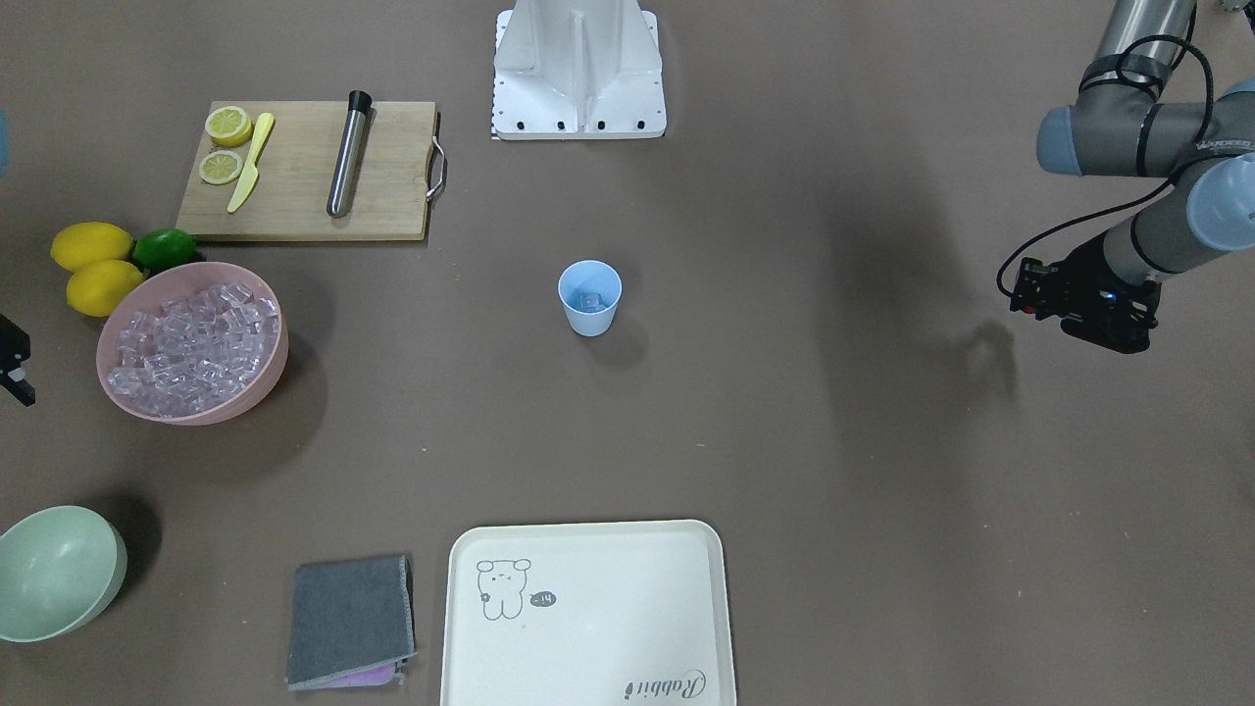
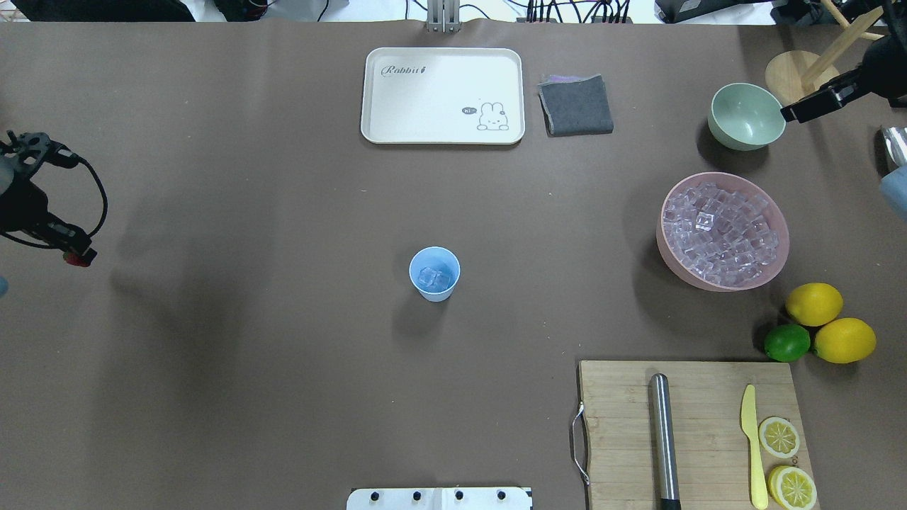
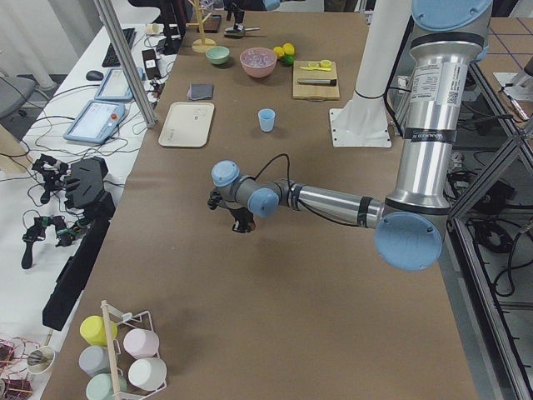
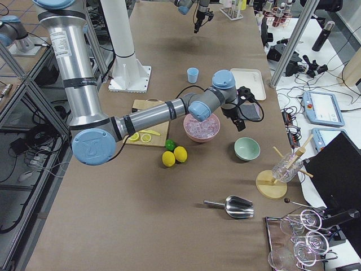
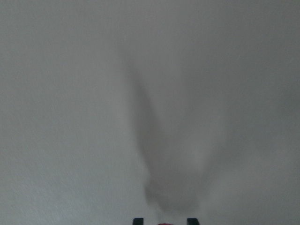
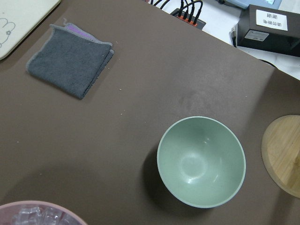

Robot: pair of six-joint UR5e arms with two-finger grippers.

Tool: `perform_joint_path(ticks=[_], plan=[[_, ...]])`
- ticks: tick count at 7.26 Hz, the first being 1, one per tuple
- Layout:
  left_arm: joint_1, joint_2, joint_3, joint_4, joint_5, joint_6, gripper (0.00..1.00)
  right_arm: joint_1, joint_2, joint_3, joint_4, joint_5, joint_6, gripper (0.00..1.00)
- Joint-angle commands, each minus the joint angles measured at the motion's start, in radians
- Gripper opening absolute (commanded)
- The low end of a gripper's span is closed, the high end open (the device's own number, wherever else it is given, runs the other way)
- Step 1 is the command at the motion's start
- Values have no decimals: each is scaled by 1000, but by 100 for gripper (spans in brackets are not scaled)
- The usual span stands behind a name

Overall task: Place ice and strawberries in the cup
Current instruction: 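Lift the strawberry with the left gripper and carry it over the blue cup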

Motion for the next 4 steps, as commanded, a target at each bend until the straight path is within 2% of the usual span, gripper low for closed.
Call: perform_joint_path(ticks=[1,4], plan=[[-20,-98,-1,-1,2,-4,5,-7,-1,0,-7,2,1,100],[-9,-278,-1,-1,-3,-45,5,-6,-9,-31,-13,-9,-1,100]])
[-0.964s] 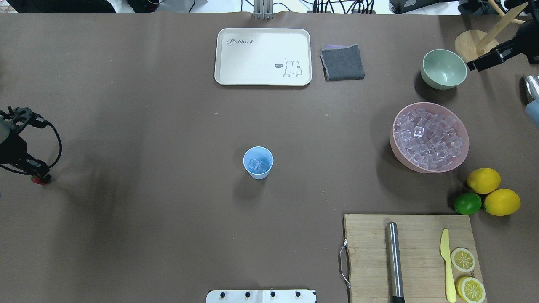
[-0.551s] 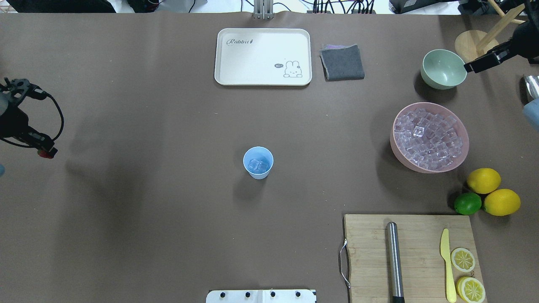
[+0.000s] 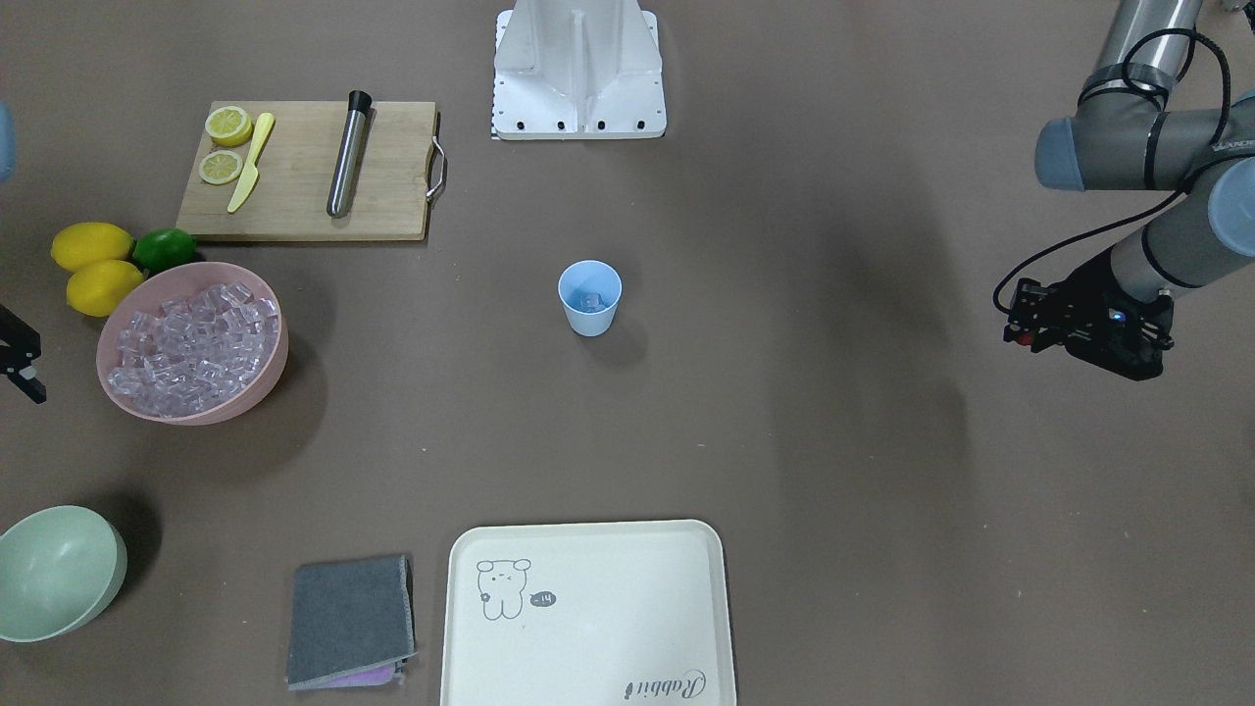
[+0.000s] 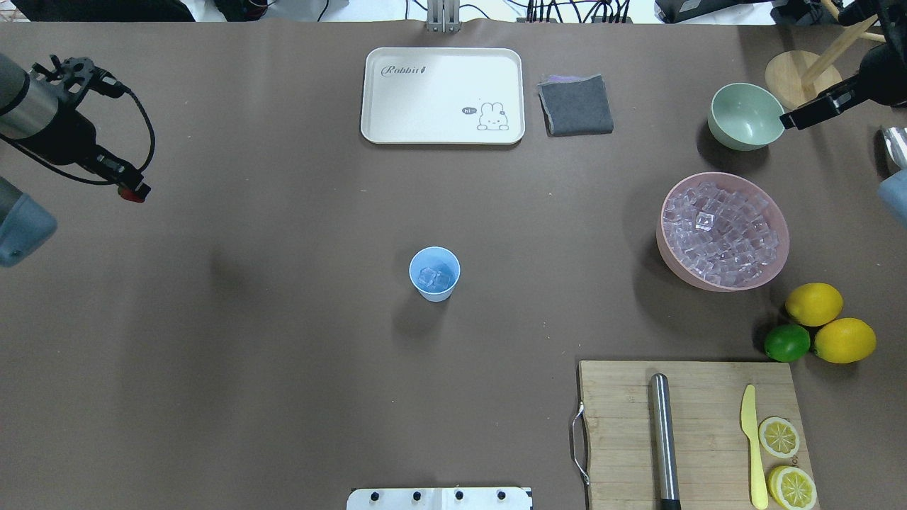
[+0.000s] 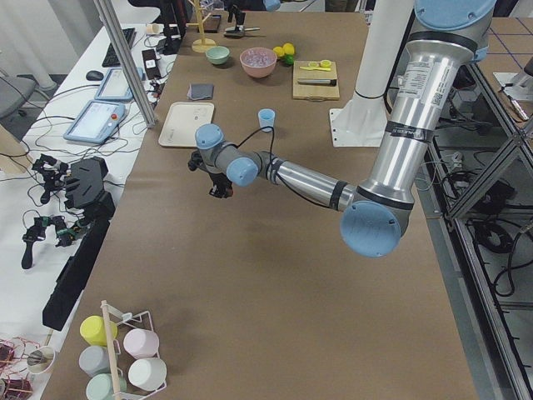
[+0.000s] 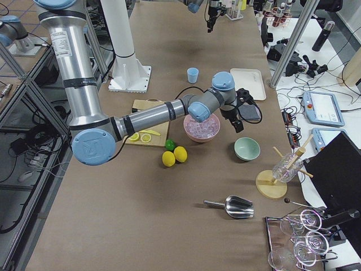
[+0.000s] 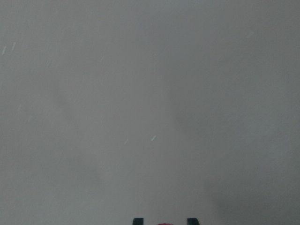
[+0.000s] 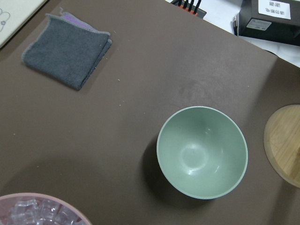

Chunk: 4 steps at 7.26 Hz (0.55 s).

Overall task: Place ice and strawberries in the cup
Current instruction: 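Lift the strawberry with the left gripper and carry it over the blue cup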

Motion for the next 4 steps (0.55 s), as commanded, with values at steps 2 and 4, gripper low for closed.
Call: perform_joint_path(ticks=[2,4], plan=[[78,-193,2,-17,3,-116,5,14,-17,-39,-2,-7,0,100],[150,-300,14,-19,27,-161,5,23,-18,-59,-2,-7,0,100]])
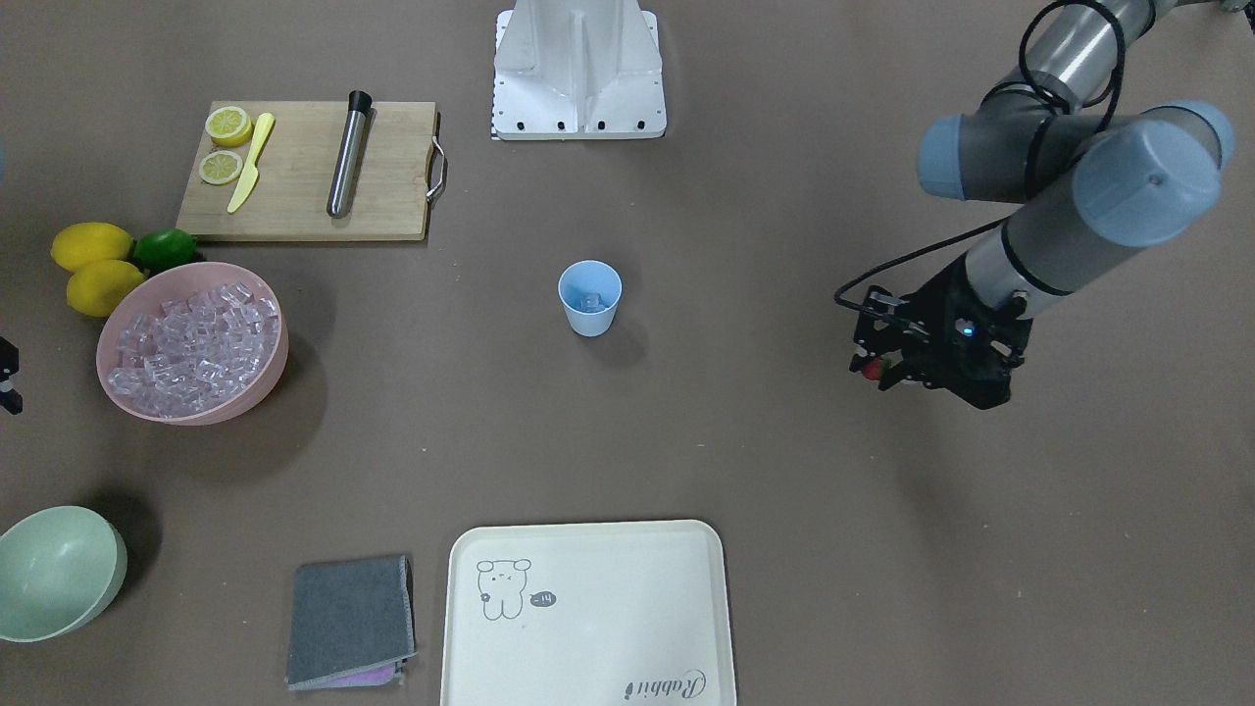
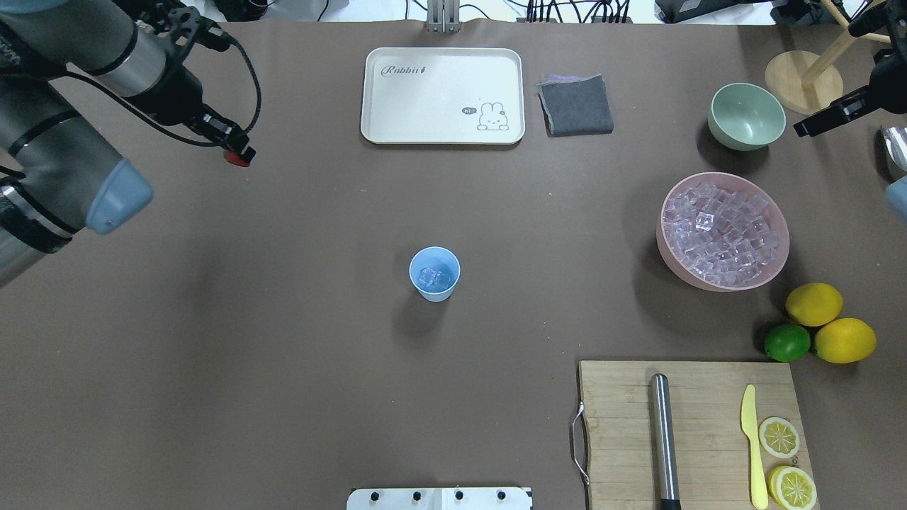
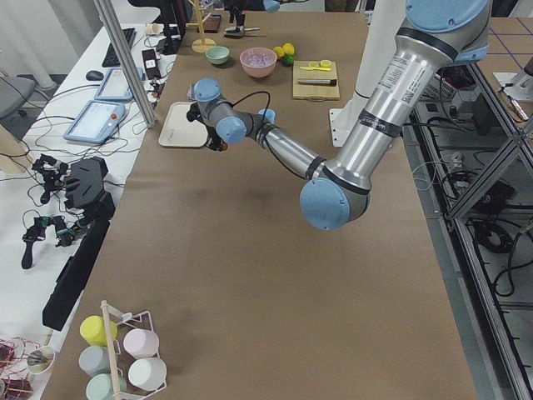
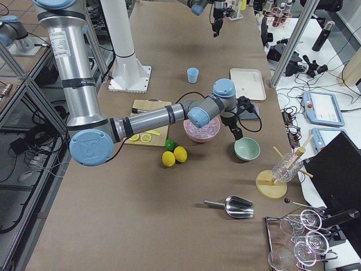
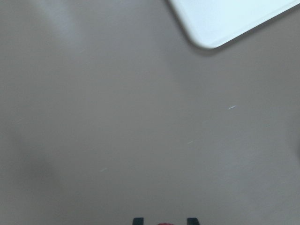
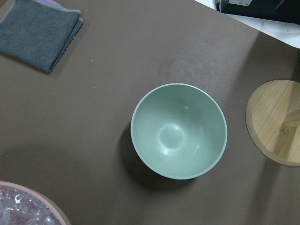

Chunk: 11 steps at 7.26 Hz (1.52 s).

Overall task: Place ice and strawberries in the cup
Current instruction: 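Lift the strawberry with the left gripper and carry it over the blue cup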

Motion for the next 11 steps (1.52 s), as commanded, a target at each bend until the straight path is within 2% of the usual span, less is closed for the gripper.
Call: perform_joint_path(ticks=[1,4,6,8,9,11], plan=[[80,-114,15,-17,52,-61,5,10,0,-32,0,-2,-1,100],[153,-133,20,-172,80,-168,5,12,-5,-66,6,-2,1,100],[251,-160,20,-198,185,-208,6,12,-3,-64,8,-2,27,100],[327,-164,20,-265,213,-286,6,12,-5,-64,11,-2,27,100],[366,-154,22,-272,286,-288,6,12,-5,-64,11,-2,27,100],[393,-154,25,-273,313,-294,6,12,-6,-64,11,-3,27,100]])
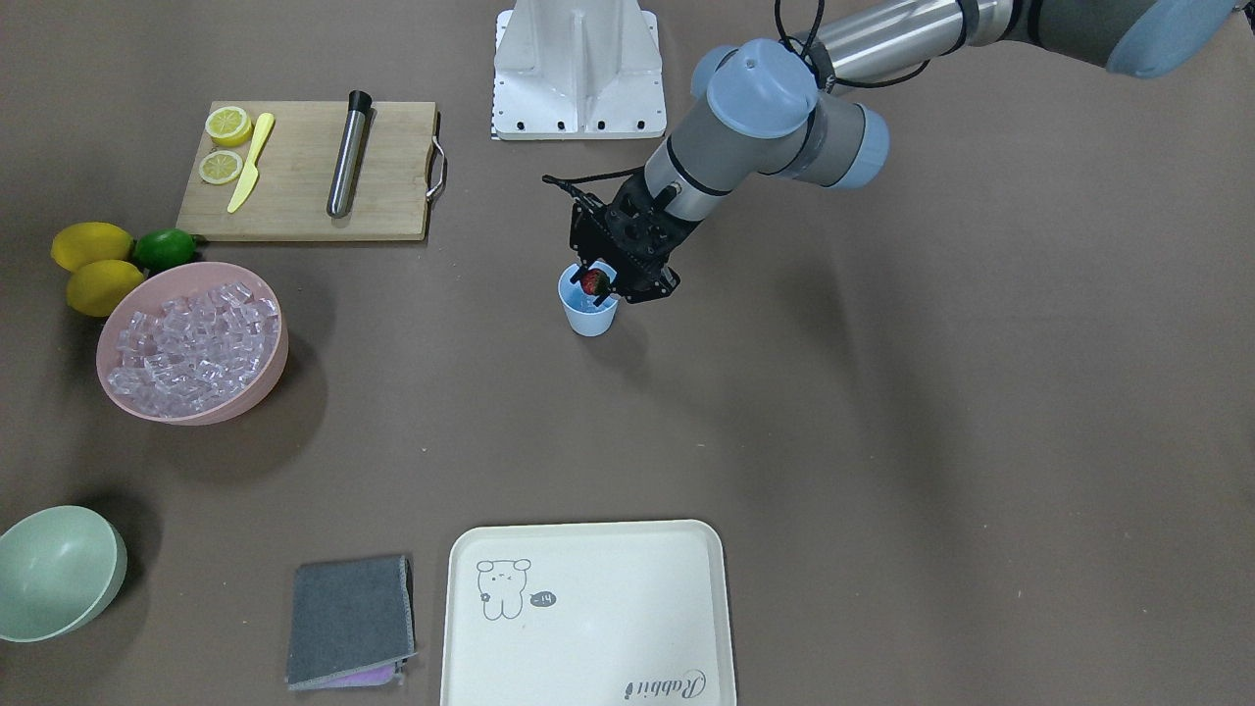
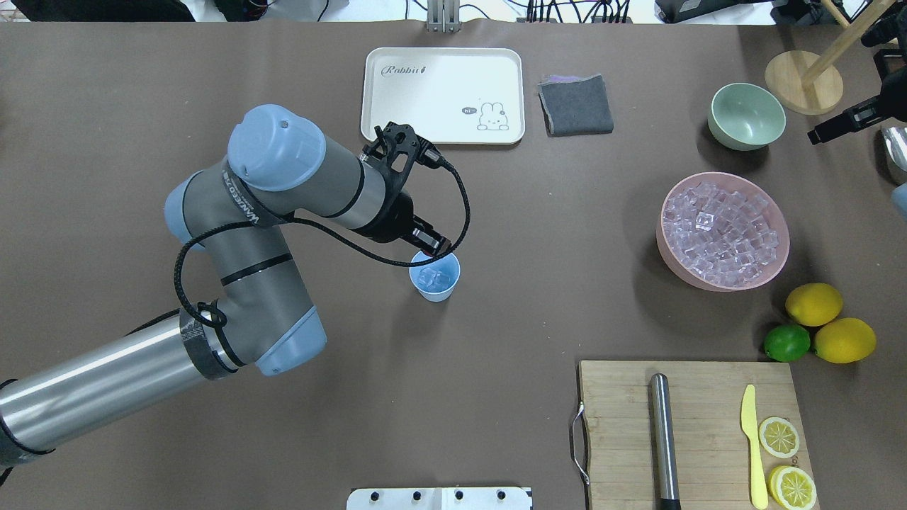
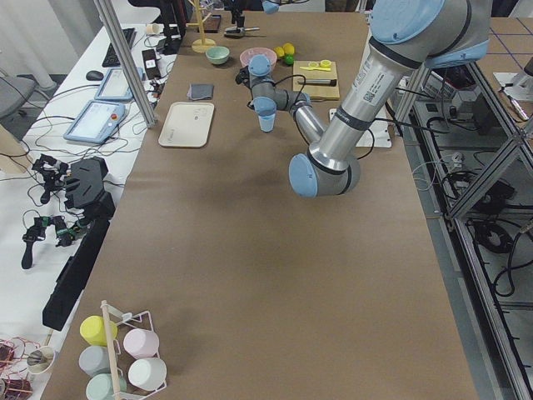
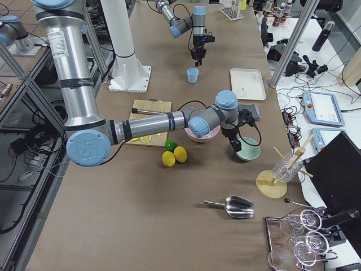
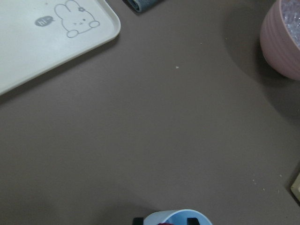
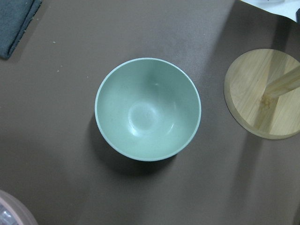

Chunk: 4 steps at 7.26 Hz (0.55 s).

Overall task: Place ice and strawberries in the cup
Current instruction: 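Lift the strawberry with the left gripper and carry it over the blue cup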

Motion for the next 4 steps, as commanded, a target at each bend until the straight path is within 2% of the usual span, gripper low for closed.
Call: perform_joint_path(ticks=[1,3,4], plan=[[15,18,-4,-3,17,-6,7,1,-1,0,0,-7,2,100],[16,38,-4,-32,14,-6,9,1,-2,0,0,-15,2,100],[16,39,-3,-32,14,-5,27,0,-2,0,0,-15,2,100]])
